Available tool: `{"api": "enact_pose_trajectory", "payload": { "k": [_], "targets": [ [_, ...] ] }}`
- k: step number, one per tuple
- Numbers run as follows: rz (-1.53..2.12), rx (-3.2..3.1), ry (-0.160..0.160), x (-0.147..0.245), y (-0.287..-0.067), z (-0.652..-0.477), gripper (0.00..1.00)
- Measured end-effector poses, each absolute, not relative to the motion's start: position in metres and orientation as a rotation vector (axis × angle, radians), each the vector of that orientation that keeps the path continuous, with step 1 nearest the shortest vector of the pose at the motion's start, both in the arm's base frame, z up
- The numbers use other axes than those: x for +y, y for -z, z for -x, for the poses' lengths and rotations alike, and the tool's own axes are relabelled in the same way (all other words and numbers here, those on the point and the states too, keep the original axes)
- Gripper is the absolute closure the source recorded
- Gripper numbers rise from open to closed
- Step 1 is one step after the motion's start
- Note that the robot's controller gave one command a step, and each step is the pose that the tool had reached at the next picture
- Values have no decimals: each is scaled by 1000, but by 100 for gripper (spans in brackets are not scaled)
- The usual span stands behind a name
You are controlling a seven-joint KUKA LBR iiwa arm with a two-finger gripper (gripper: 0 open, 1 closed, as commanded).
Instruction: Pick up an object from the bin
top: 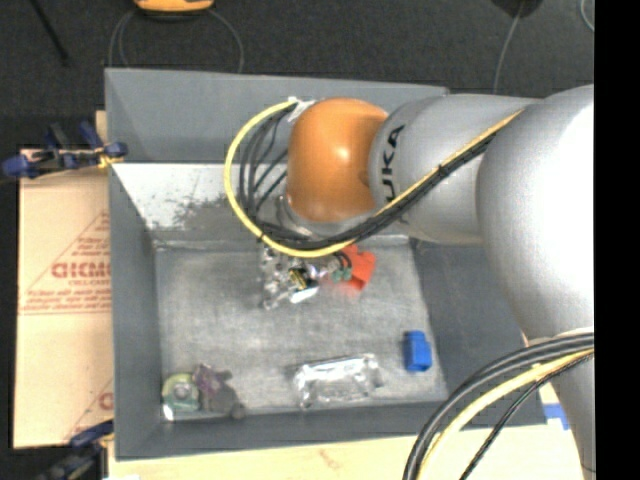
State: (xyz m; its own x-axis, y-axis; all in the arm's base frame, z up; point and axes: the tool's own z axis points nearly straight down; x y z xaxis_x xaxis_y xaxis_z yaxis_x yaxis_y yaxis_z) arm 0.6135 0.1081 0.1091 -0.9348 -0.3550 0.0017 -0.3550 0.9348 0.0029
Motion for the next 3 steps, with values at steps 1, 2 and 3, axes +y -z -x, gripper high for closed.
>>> {"api": "enact_pose_trajectory", "payload": {
  "k": [1,2,3],
  "targets": [
    [-481,-3115,4,113,-157,-622,100],
    [-559,-3093,-3,70,-202,-549,100],
    [-563,-3094,-2,73,-199,-551,0]
  ]
}}
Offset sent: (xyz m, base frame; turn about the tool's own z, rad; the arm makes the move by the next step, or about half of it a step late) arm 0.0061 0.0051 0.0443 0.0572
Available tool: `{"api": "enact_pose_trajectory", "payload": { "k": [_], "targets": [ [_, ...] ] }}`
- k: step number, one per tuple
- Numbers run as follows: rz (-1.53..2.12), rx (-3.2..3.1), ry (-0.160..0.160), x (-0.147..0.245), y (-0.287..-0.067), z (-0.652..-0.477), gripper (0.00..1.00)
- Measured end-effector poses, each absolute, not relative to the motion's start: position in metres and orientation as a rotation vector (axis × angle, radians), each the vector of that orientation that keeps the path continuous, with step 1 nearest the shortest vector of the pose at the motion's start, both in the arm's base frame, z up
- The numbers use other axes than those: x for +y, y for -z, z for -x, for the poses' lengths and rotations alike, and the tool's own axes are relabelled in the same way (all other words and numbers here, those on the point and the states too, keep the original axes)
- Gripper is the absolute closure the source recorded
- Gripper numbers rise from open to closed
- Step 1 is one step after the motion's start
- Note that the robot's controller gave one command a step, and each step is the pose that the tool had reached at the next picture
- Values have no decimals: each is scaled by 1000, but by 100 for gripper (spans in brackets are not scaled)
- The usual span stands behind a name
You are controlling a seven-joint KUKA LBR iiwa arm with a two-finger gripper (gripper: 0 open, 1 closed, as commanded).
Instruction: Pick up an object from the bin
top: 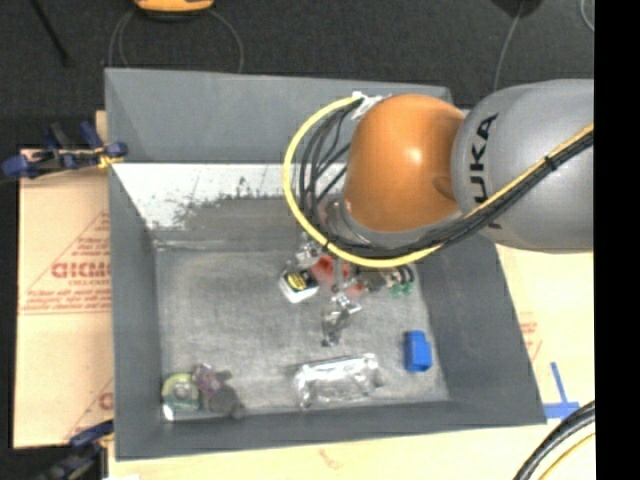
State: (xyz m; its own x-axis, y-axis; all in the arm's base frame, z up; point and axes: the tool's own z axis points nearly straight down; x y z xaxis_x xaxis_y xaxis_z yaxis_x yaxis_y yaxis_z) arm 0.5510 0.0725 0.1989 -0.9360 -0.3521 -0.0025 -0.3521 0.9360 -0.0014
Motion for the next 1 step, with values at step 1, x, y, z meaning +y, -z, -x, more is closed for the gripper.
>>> {"api": "enact_pose_trajectory", "payload": {
  "k": [1],
  "targets": [
    [824,3036,0,40,-132,-500,0]
  ]
}}
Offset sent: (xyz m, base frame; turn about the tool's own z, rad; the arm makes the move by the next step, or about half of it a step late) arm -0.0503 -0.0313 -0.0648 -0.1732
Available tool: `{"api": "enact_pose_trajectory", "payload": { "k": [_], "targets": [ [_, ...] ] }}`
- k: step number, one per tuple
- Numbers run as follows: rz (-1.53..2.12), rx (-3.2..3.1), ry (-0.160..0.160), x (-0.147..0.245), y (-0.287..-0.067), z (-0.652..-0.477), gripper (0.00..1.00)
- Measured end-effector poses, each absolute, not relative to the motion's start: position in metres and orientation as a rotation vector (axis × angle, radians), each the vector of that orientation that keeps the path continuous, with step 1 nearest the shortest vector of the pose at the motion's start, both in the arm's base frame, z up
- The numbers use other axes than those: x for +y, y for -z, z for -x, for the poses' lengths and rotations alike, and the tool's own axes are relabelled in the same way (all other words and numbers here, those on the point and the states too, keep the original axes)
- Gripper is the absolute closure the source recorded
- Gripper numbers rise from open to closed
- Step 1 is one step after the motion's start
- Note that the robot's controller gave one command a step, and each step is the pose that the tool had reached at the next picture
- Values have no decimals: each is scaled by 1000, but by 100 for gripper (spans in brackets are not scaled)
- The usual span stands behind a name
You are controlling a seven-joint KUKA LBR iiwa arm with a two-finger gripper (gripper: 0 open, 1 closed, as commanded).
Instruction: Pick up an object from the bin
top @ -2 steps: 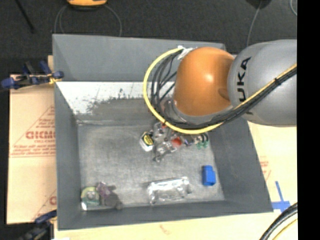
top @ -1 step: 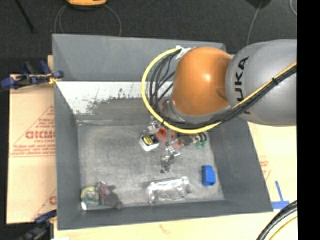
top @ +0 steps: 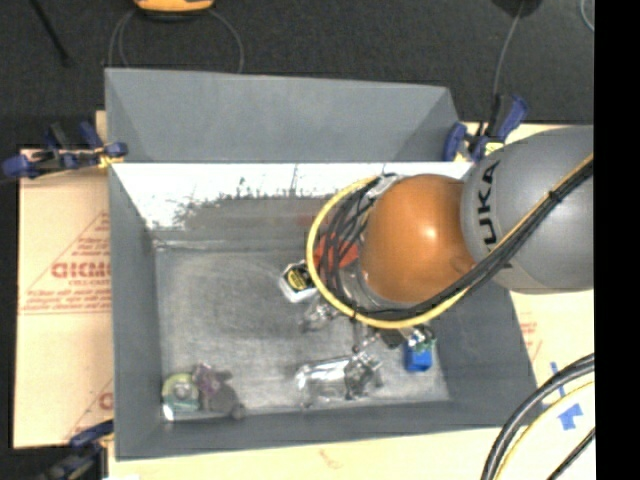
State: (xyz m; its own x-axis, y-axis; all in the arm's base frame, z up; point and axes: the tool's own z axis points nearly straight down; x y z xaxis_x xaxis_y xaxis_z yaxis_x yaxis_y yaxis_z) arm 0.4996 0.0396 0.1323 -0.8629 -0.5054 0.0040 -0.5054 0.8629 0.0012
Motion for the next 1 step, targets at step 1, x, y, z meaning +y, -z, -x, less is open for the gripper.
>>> {"api": "enact_pose_trajectory", "payload": {
  "k": [1],
  "targets": [
    [-846,-3033,-3,34,-105,-503,0]
  ]
}}
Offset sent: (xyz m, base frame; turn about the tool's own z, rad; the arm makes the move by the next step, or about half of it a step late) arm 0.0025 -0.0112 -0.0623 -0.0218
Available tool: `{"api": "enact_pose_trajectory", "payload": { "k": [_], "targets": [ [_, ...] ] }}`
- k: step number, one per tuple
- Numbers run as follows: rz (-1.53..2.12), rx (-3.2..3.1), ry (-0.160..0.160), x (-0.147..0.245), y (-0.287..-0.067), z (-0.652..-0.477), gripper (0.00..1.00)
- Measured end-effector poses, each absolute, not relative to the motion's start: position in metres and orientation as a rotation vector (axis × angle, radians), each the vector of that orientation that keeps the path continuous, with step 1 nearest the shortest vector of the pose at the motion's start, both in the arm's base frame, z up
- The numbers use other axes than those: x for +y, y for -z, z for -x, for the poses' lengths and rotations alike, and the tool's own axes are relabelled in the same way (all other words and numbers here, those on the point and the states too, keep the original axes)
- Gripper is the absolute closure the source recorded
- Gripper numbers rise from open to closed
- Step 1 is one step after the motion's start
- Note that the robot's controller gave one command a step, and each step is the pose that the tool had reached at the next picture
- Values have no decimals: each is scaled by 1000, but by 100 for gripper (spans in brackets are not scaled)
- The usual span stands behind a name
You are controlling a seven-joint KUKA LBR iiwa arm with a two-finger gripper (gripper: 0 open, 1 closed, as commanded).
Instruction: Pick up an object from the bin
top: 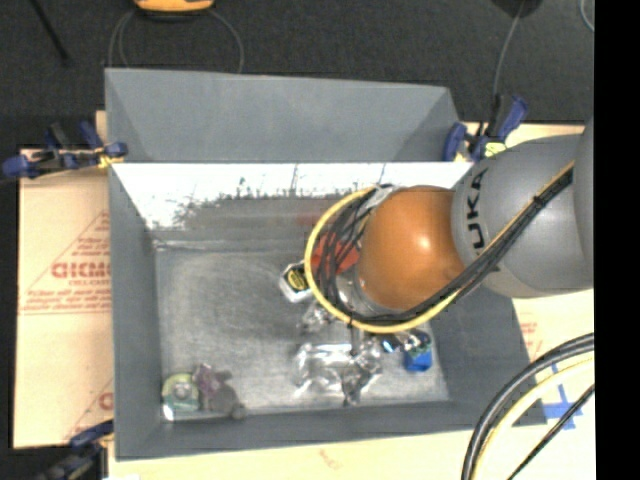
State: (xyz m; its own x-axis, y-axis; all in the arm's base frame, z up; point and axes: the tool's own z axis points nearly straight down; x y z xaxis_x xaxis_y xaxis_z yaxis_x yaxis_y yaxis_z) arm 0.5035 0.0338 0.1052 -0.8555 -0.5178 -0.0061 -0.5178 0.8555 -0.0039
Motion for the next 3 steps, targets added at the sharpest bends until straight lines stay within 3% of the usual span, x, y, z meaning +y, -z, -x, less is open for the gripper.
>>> {"api": "enact_pose_trajectory", "payload": {
  "k": [1,2,3],
  "targets": [
    [1273,2859,6,36,-93,-494,0],
    [1346,2844,-4,26,-82,-513,0],
    [1342,2839,-2,26,-81,-513,100]
  ]
}}
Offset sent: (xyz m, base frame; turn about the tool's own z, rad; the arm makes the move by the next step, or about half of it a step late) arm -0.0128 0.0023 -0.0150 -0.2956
